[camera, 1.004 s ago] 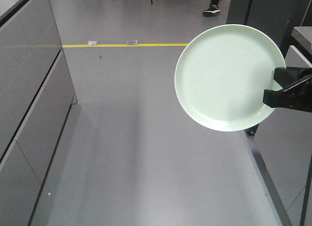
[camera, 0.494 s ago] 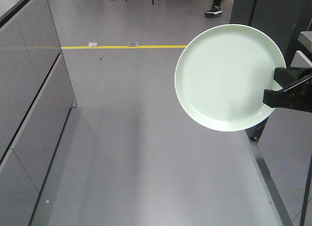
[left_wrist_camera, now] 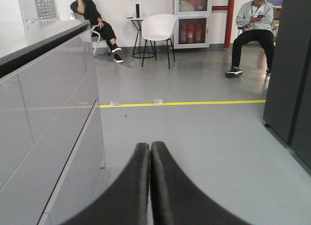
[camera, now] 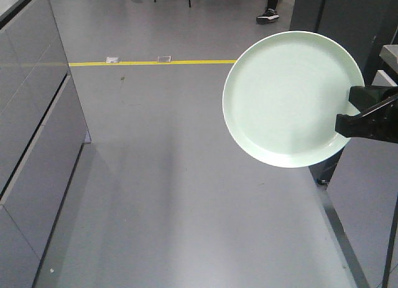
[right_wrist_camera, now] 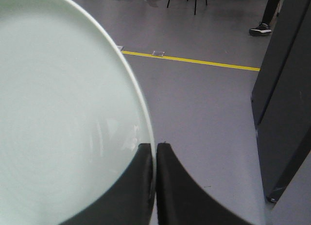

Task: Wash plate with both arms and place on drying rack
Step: 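Turn the base toward the counter with the potted plant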

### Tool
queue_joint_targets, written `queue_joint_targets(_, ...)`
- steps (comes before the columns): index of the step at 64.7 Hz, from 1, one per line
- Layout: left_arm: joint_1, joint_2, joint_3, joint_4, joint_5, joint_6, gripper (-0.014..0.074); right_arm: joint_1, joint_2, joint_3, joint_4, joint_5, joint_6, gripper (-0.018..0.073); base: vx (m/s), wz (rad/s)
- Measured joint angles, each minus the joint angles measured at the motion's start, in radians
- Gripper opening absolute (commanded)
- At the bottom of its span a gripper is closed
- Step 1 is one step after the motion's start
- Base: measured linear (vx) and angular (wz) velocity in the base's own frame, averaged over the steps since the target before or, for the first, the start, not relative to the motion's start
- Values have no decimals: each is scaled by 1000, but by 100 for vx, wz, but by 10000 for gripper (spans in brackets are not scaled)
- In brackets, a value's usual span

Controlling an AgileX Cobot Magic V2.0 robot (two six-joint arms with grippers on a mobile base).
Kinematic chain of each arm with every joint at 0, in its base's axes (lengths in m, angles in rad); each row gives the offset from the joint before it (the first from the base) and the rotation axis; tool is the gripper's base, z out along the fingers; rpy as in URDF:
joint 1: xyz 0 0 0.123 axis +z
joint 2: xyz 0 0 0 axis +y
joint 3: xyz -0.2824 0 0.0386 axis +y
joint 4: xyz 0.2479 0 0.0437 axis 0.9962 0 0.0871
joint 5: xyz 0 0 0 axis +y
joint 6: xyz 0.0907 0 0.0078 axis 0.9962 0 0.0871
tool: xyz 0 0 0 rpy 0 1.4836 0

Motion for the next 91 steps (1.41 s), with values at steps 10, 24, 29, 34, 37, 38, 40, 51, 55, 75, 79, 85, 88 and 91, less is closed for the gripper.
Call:
queue_joint_targets(10,0,0,0,0,0,0,-6,0,0,0,0,0,0,-5,8,-18)
queue_joint_targets(24,0,0,0,0,0,0,-6,0,0,0,0,0,0,-5,7,-26)
queue_joint_targets(29,0,0,0,0,0,0,-6,0,0,0,0,0,0,-5,8,-30)
queue_joint_targets(34,0,0,0,0,0,0,-6,0,0,0,0,0,0,-5,8,-31)
queue_joint_targets(37,0,0,0,0,0,0,-6,0,0,0,0,0,0,-5,8,-31)
queue_joint_targets(38,0,0,0,0,0,0,-6,0,0,0,0,0,0,-5,8,-31)
queue_joint_targets(40,0,0,0,0,0,0,-6,0,0,0,0,0,0,-5,8,-31)
queue_joint_targets(51,0,0,0,0,0,0,-6,0,0,0,0,0,0,-5,8,-32)
queue_joint_targets(55,0,0,0,0,0,0,-6,0,0,0,0,0,0,-5,8,-32)
queue_joint_targets(75,0,0,0,0,0,0,-6,0,0,0,0,0,0,-5,8,-33)
queue_joint_targets(79,0,0,0,0,0,0,-6,0,0,0,0,0,0,-5,8,-32)
queue_joint_targets(85,0,0,0,0,0,0,-6,0,0,0,0,0,0,-5,8,-32)
queue_joint_targets(88,0,0,0,0,0,0,-6,0,0,0,0,0,0,-5,8,-32)
queue_joint_targets(91,0,0,0,0,0,0,-6,0,0,0,0,0,0,-5,8,-32)
